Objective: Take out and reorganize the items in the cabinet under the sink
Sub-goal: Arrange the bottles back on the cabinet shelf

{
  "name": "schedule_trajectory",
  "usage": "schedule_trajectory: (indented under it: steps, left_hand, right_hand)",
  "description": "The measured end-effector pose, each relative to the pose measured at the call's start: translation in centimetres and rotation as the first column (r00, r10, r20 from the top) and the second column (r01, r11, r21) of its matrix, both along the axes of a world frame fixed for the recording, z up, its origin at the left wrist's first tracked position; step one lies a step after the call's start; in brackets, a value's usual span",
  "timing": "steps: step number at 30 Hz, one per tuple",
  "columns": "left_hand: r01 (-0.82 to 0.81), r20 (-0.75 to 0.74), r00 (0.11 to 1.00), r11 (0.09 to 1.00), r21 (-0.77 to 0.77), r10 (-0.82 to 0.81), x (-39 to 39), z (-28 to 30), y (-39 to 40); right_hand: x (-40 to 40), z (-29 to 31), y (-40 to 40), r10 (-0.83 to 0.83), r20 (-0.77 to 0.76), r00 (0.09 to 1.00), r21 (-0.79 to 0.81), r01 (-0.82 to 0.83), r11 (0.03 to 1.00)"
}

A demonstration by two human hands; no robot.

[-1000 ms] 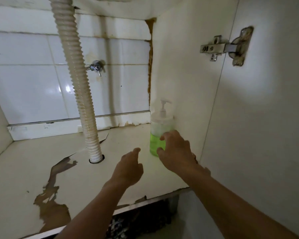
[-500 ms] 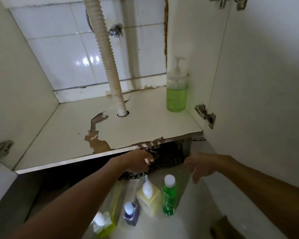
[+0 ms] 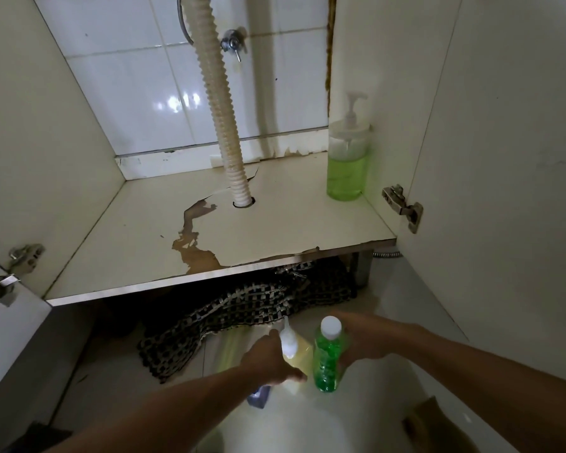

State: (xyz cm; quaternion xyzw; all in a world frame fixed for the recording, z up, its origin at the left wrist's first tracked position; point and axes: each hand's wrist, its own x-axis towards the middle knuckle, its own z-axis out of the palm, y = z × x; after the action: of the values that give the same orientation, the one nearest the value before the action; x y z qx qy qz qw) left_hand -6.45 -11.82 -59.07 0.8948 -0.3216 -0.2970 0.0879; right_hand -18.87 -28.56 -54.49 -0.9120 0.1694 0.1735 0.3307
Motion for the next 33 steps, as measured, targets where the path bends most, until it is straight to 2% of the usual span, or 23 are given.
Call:
schedule_trajectory:
  steps: [3,8,13,17,21,23,25,29,31,33]
  left_hand:
    - [-0.059,0.038,0.997,0.995,-0.077,0.062,-0.7,-1.1,0.1]
    - [-0.087,0.095,0.99,0.988,-0.127,0.1,-1.0,-1.3,-0.3]
    - [-0.027,0.046,0.998,0.983,-0.18,0.035,0.6,0.9,-0.6]
    - [0.061,0.015,0.998,0.964,-0.259,-0.059,2.3,5.8,-1.7]
    - [0.109,-0.002,0.993,0.919,-0.379,-0.118,4.6,11.9,-3.1]
    - [0.121,0.002,0.991,0.888,-0.445,-0.134,5.8,14.9,-3.7]
    - [0.095,-0.015,0.992,0.837,-0.539,-0.122,7.0,17.5,-4.2]
    - [-0.084,-0.128,0.992,0.701,-0.708,-0.01,10.1,19.0,-6.2]
    - [-0.167,-0.168,0.984,0.64,-0.75,0.06,11.6,18.1,-7.6]
    - [-0.223,-0.182,0.975,0.592,-0.774,0.128,12.9,16.7,-9.0]
  right_hand:
    - [-0.1,-0.2,0.9,-0.092,0.041,0.995,0.132,0.086,0.988]
    - [-0.3,-0.5,1.6,-0.188,0.096,0.977,0.19,0.168,0.967]
    - [0.0,2.8,0.0,-0.171,0.048,0.984,0.109,0.165,0.98]
    - [0.6,7.4,-2.2,-0.155,0.029,0.987,-0.006,0.156,0.988]
    - [1.6,13.3,-4.3,-0.196,0.075,0.978,-0.133,0.204,0.97]
    - [2.1,16.0,-5.1,-0.226,0.159,0.961,-0.201,0.255,0.946]
    - [2.7,18.2,-5.5,-0.286,0.29,0.913,-0.212,0.353,0.911]
    - [5.9,20.3,-6.5,-0.387,0.593,0.706,-0.069,0.523,0.849]
    - [8.4,20.2,-7.1,-0.429,0.64,0.637,0.017,0.547,0.837]
    - [11.0,19.6,-8.1,-0.465,0.637,0.615,0.049,0.57,0.82]
